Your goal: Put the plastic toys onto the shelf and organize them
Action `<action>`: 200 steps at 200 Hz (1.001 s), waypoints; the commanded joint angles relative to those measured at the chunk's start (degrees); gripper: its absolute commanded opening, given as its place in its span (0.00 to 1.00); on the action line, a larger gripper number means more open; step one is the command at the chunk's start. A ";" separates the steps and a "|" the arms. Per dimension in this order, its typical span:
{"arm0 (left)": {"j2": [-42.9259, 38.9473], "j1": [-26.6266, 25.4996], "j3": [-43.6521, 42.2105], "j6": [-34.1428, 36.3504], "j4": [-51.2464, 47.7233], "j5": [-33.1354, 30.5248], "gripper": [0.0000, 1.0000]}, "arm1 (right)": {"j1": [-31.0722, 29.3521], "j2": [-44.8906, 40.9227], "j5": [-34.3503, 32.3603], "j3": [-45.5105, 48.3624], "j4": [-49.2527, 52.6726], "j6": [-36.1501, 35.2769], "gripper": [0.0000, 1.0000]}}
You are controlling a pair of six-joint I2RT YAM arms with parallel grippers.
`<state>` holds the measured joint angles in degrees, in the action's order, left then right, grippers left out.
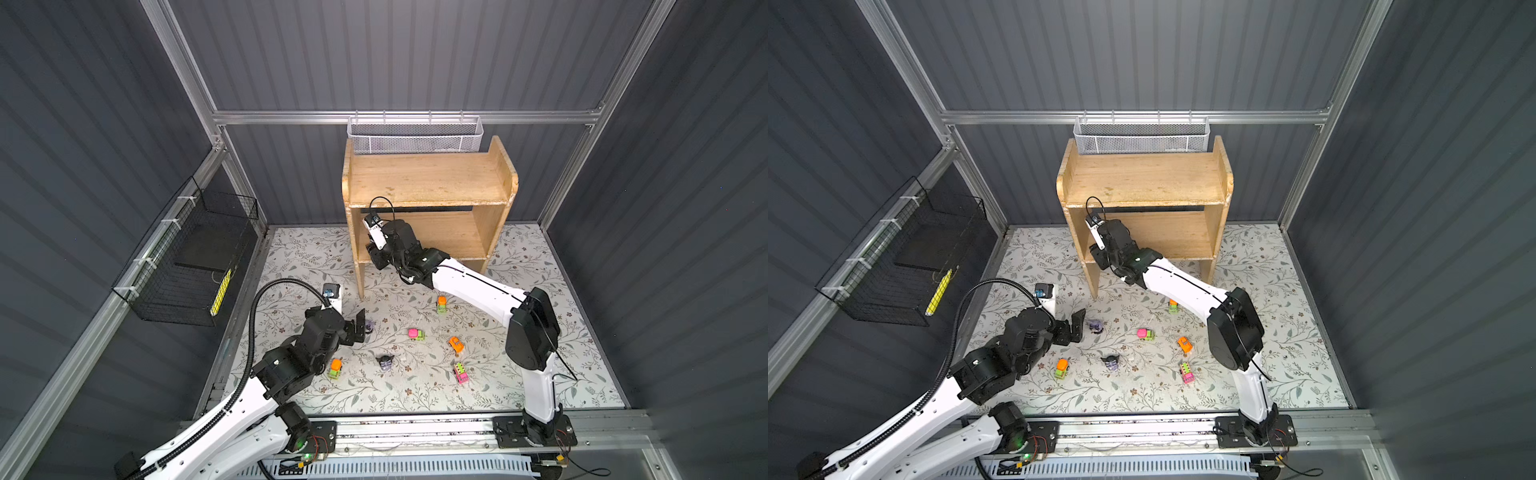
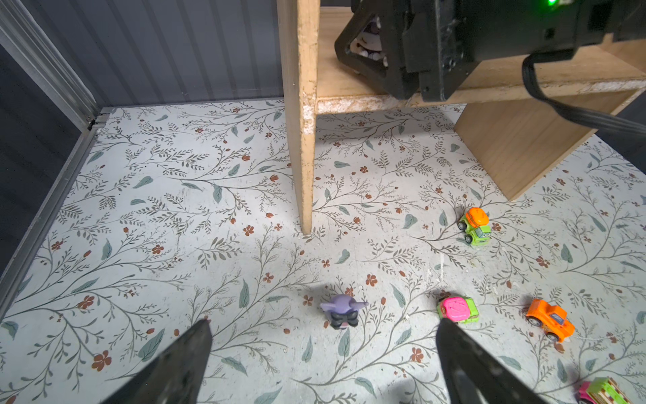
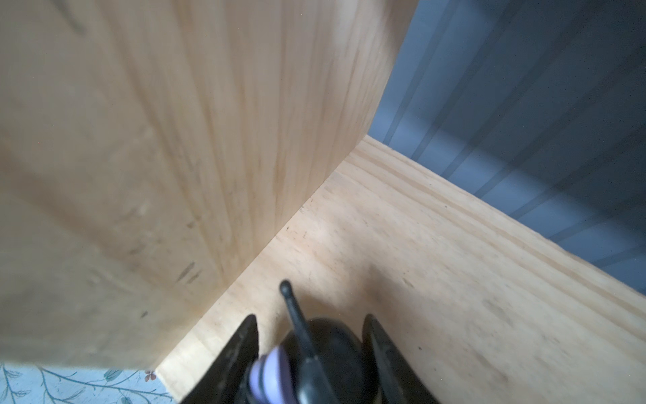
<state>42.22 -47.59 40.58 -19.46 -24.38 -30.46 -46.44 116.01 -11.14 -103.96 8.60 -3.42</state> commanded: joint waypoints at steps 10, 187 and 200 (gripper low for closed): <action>-0.90 -0.09 0.35 0.68 -0.79 -1.63 1.00 | 0.20 1.16 -0.30 -1.79 0.98 0.43 0.52; -0.91 -0.04 0.56 1.01 -0.49 -0.92 1.00 | 0.47 0.64 -1.76 -1.29 0.79 1.74 0.75; -0.91 -0.11 0.61 1.01 -0.49 -0.93 1.00 | 0.51 0.38 -1.72 -1.01 0.87 1.83 0.77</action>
<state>41.74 -47.59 40.56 -19.44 -24.38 -31.07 -46.30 116.01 -12.14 -103.96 8.62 -2.11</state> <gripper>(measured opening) 0.997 0.758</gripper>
